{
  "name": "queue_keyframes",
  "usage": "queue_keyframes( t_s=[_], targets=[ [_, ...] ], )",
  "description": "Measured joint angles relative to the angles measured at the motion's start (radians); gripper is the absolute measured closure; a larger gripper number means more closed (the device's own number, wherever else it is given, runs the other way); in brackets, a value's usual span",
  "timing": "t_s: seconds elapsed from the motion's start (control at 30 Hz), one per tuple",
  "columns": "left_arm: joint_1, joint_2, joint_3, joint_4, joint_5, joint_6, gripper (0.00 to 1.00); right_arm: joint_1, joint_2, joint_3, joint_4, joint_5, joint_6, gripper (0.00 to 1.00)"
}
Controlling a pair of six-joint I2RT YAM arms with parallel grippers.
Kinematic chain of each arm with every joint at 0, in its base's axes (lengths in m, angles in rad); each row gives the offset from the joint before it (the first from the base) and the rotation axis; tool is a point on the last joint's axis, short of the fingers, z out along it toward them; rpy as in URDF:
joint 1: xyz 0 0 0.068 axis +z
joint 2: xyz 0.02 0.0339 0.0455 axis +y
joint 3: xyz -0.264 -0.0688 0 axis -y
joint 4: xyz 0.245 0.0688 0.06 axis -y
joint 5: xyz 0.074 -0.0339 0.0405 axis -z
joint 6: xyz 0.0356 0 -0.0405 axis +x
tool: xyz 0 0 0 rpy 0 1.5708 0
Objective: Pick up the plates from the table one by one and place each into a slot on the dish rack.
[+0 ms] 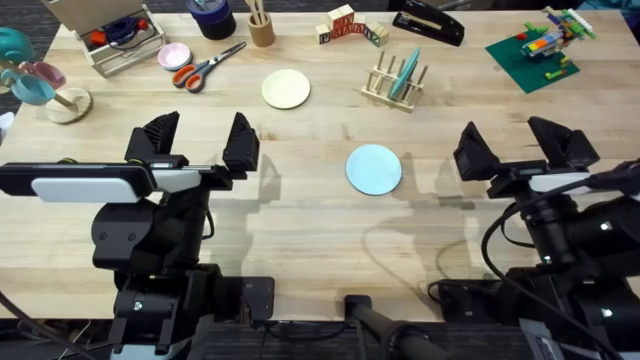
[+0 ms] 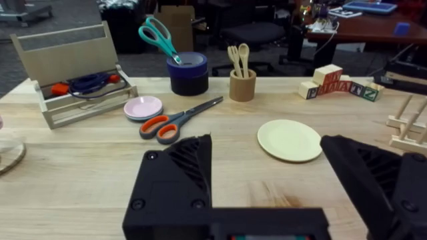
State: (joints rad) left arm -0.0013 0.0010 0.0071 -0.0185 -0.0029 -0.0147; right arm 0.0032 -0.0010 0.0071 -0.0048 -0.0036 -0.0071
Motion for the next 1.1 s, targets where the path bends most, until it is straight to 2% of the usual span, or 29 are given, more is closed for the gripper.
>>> queue_keyframes(
  t_s=[0.33, 0.47, 0.57, 0.7, 0.8, 0.93, 1.1],
  targets=[
    [0.0, 0.0, 0.0, 0.01, 0.0, 0.0, 0.008, 0.0, 0.0, 0.0, 0.009, 0.0, 0.0, 0.006],
    [0.0, 0.0, 0.009, -0.002, 0.0, 0.0, 0.008, 0.0, 0.001, 0.0, 0.1, 0.0, 0.0, 0.005],
    [0.0, 0.0, 0.055, -0.038, 0.0, 0.0, 0.008, 0.0, 0.001, 0.003, 0.128, 0.0, 0.0, 0.005],
    [0.0, 0.008, 0.181, -0.085, -0.001, -0.001, 0.008, 0.0, 0.014, 0.054, 0.099, 0.0, 0.0, 0.005],
    [0.0, 0.054, 0.294, -0.153, -0.001, -0.001, 0.008, 0.0, 0.054, 0.157, 0.027, 0.0, 0.0, 0.006],
    [0.0, 0.178, 0.46, -0.28, -0.001, -0.001, 0.01, 0.0, 0.143, 0.334, -0.096, 0.0, 0.0, 0.005],
    [0.0, 0.402, 0.69, -0.503, -0.001, -0.001, 0.01, 0.0, 0.307, 0.56, -0.291, 0.0, 0.0, 0.005]
  ],
)
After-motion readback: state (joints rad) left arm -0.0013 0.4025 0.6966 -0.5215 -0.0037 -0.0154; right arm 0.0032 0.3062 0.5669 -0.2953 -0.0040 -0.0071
